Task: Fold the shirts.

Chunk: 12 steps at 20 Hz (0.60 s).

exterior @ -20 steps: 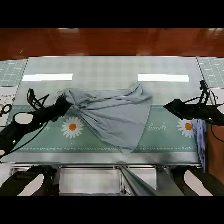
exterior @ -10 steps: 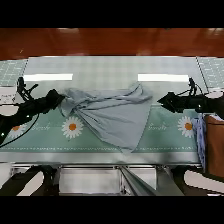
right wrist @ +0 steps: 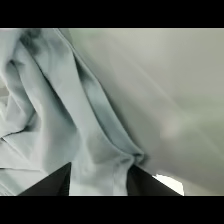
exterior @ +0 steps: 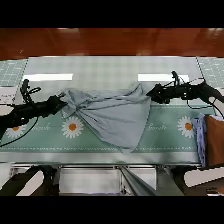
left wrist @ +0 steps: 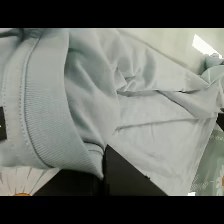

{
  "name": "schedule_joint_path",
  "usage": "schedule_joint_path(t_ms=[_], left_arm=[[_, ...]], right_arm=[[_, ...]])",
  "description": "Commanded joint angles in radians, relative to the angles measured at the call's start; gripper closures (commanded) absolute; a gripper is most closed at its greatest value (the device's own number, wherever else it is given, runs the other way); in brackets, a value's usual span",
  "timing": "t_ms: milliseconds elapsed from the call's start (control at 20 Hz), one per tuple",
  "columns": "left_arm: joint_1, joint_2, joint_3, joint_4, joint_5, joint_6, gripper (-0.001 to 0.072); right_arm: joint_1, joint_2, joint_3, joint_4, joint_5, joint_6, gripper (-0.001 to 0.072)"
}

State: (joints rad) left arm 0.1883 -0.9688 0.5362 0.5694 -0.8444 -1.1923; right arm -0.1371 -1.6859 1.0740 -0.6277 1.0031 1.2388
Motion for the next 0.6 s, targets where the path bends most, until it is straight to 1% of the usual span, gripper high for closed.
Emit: schedule_joint_path(t_ms=[0,100,150,250,350,550], left_arm=[[0.003,0.0,0.001,-0.001,-0.013,0.007,0.0681],[0.003,0.0,0.001,-0.002,-0.013,0.006,0.0681],[0.003,0.001,0.002,-0.003,-0.021,-0.003,0.068],[0.003,0.002,0.035,-0.003,-0.058,-0.013,0.068],[0.018,0.01,0.116,-0.002,-0.062,-0.013,0.0681],[0.106,0.012,0.43,-0.002,-0.097,-0.026,0.0681]], right_arm=[[0.034,-0.044,0.064,-0.014,-0.012,0.018,0.0372],[0.069,-0.044,0.093,-0.012,-0.009,-0.006,0.0638],[0.079,-0.044,0.108,-0.014,-0.002,-0.008,0.0679],[0.084,-0.043,0.144,-0.019,0.027,0.009,0.068],[0.082,-0.022,0.21,-0.04,0.094,0.019,0.068],[0.082,0.116,0.472,-0.191,0.194,0.117,0.0681]])
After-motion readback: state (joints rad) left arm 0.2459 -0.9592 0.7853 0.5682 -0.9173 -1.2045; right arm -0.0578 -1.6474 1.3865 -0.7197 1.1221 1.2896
